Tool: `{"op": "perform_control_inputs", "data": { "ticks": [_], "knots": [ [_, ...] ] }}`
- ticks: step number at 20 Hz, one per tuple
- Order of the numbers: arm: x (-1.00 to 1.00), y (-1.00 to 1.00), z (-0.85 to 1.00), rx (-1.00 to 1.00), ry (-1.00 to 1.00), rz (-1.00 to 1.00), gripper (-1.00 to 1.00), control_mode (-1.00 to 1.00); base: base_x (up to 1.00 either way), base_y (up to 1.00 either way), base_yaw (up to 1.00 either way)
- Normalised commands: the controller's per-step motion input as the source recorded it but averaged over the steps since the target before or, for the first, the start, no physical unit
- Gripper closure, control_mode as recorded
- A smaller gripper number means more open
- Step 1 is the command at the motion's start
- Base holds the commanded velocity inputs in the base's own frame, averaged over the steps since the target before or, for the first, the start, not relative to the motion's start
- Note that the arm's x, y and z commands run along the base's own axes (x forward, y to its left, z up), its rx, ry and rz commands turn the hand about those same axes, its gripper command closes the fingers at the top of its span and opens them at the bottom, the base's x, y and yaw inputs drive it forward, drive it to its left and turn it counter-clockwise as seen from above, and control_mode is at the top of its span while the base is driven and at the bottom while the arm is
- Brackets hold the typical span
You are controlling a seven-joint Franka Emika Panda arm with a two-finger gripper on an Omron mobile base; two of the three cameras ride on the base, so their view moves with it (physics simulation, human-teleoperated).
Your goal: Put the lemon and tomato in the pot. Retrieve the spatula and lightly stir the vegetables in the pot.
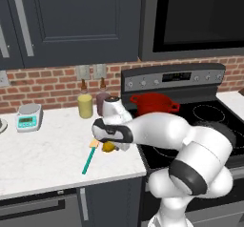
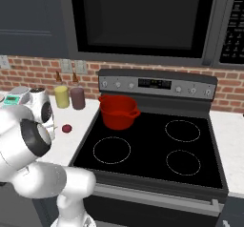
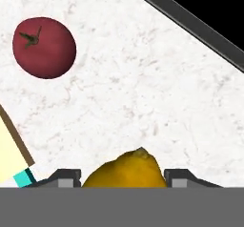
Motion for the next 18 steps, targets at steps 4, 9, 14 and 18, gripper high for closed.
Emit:
{"op": "perform_control_inputs", "data": {
  "ticks": [4, 9, 14, 18],
  "knots": [
    [-0.44, -1.00, 0.98, 0.08, 0.00, 0.02, 1.00, -1.00, 0.00, 0.00, 0.00],
    [-0.10, -0.99, 0.96, 0.05, 0.00, 0.12, 1.00, -1.00, 0.00, 0.00, 0.00],
    [0.01, -0.83, 0.55, -0.01, -0.05, 0.24, 1.00, -1.00, 0.00, 0.00, 0.00],
    [0.17, -0.57, 0.53, -0.06, -0.04, 0.23, 1.00, -1.00, 0.00, 0.00, 0.00]
  ]
}}
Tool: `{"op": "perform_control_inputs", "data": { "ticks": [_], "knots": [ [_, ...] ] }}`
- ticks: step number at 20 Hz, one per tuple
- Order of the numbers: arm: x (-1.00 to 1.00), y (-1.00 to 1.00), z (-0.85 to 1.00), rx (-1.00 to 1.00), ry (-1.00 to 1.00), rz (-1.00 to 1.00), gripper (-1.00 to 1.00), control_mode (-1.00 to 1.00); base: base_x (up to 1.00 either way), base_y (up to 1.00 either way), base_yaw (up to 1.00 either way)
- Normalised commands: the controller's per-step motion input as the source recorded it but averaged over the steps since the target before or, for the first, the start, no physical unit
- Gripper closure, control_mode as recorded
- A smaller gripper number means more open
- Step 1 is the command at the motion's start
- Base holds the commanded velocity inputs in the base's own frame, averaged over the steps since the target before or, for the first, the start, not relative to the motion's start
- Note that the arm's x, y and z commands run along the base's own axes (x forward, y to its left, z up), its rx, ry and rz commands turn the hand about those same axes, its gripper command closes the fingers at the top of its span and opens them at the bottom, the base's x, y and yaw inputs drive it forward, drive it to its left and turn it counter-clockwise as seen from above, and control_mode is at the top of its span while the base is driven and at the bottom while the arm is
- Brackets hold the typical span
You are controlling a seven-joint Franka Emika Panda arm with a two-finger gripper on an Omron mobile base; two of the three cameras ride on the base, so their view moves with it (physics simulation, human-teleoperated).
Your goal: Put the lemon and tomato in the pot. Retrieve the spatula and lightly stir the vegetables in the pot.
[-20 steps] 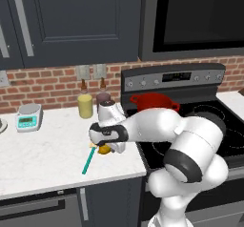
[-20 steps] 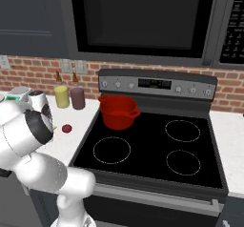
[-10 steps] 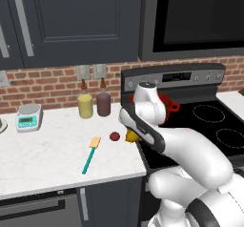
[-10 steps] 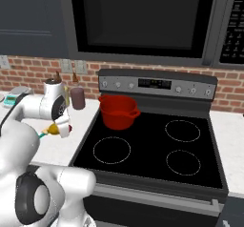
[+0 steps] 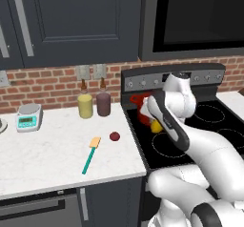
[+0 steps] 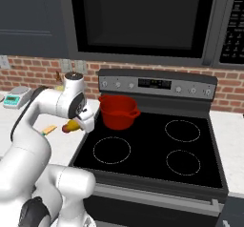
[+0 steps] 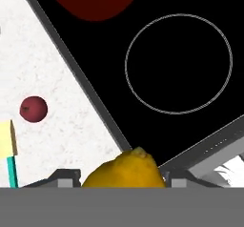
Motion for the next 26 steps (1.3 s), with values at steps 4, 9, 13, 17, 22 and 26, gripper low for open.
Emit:
{"op": "perform_control_inputs", "data": {
  "ticks": [4, 9, 13, 17, 22, 26],
  "knots": [
    [0.36, -0.31, 0.41, -0.08, 0.00, 0.19, 1.00, -1.00, 0.00, 0.00, 0.00],
    [0.45, -0.04, 0.19, -0.07, -0.02, 0.16, 1.00, -1.00, 0.00, 0.00, 0.00],
    [0.40, 0.00, 0.02, -0.07, -0.07, 0.11, 1.00, -1.00, 0.00, 0.00, 0.00],
    [0.39, 0.00, 0.00, -0.03, -0.12, 0.07, 1.00, -1.00, 0.00, 0.00, 0.00],
    [0.20, 0.00, -0.14, -0.01, -0.17, 0.01, 1.00, -1.00, 0.00, 0.00, 0.00],
    [0.00, 0.00, -0.31, -0.01, -0.25, 0.00, 1.00, -1.00, 0.00, 0.00, 0.00]
  ]
}}
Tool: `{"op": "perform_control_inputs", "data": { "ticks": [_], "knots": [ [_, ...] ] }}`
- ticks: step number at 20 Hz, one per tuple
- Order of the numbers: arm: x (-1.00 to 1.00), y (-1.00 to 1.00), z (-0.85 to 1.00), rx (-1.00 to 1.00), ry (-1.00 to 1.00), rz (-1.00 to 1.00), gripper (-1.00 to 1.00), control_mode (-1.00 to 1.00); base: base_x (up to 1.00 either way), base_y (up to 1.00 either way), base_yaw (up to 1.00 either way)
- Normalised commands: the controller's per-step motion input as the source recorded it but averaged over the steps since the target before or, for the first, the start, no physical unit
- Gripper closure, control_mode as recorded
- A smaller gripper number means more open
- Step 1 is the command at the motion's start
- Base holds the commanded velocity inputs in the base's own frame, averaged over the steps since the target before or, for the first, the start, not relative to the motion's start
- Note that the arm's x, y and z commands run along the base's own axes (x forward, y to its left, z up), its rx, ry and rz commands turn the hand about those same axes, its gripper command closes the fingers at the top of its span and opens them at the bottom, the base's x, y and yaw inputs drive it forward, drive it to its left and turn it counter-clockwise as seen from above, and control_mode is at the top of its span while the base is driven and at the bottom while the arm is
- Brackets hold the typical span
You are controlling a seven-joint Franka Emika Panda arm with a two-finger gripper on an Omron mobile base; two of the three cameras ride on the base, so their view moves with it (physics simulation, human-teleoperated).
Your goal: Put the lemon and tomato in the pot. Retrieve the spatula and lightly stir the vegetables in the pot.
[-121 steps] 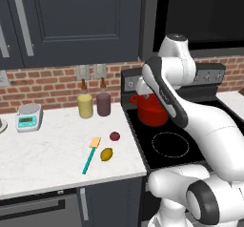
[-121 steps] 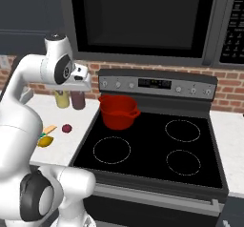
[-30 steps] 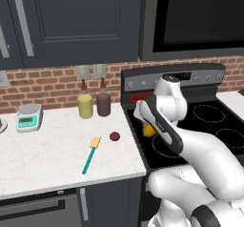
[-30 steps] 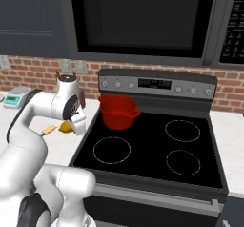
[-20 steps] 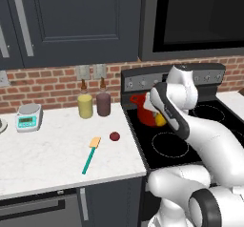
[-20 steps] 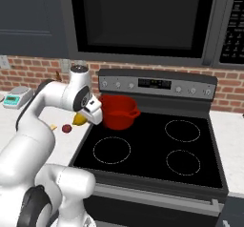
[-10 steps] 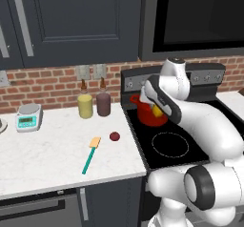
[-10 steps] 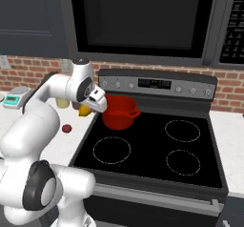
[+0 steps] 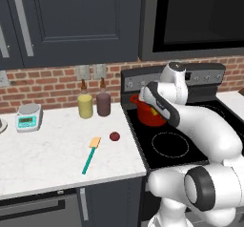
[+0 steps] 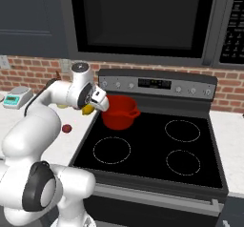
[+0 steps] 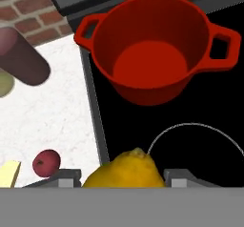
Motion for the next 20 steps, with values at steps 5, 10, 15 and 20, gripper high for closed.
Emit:
{"op": "perform_control_inputs", "data": {
  "ticks": [5, 10, 15, 20],
  "knots": [
    [0.00, 0.00, -0.18, -0.03, -0.29, 0.00, 1.00, -1.00, 0.00, 0.00, 0.00],
    [0.11, -0.04, 0.25, 0.00, -0.16, 0.00, 1.00, -1.00, 0.00, 0.00, 0.00],
    [0.30, -0.13, 0.54, 0.00, 0.01, 0.00, 1.00, -1.00, 0.00, 0.00, 0.00],
    [0.56, -0.20, 0.16, 0.00, 0.04, 0.00, 1.00, -1.00, 0.00, 0.00, 0.00]
  ]
}}
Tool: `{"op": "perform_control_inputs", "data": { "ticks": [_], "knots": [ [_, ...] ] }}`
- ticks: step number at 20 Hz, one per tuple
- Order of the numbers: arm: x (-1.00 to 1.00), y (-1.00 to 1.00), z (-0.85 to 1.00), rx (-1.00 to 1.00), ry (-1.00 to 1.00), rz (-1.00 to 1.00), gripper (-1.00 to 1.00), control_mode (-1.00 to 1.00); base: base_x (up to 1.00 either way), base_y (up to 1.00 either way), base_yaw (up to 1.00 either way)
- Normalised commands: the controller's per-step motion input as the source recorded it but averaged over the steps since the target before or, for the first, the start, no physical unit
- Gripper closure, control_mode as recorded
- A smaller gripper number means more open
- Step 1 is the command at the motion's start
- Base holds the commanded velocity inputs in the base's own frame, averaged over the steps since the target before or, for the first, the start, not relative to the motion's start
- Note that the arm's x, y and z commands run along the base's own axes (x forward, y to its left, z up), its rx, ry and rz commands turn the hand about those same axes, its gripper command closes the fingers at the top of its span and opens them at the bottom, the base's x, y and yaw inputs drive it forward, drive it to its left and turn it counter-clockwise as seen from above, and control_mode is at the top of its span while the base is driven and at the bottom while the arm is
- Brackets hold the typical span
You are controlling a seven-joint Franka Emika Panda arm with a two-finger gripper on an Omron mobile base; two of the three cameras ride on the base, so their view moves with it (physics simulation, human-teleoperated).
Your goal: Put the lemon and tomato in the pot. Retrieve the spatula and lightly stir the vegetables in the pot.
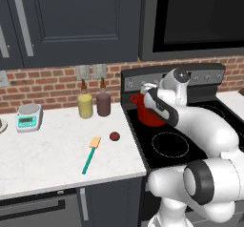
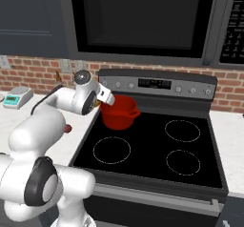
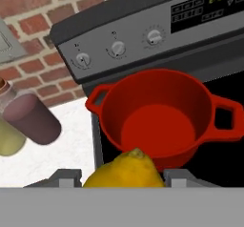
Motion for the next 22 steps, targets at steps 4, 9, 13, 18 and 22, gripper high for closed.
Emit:
{"op": "perform_control_inputs", "data": {
  "ticks": [4, 9, 13, 18, 22],
  "knots": [
    [0.56, -0.16, -0.12, 0.00, 0.02, 0.00, 1.00, -1.00, 0.00, 0.00, 0.00],
    [0.45, -0.13, -0.43, -0.01, 0.00, 0.00, 1.00, -1.00, 0.00, 0.00, 0.00],
    [0.49, -0.14, -0.48, 0.00, 0.00, 0.00, 1.00, -1.00, 0.00, 0.00, 0.00],
    [0.59, -0.16, -0.30, 0.00, 0.00, 0.00, 1.00, -1.00, 0.00, 0.00, 0.00],
    [0.59, -0.12, -0.29, 0.00, 0.05, 0.00, 1.00, -1.00, 0.00, 0.00, 0.00]
  ]
}}
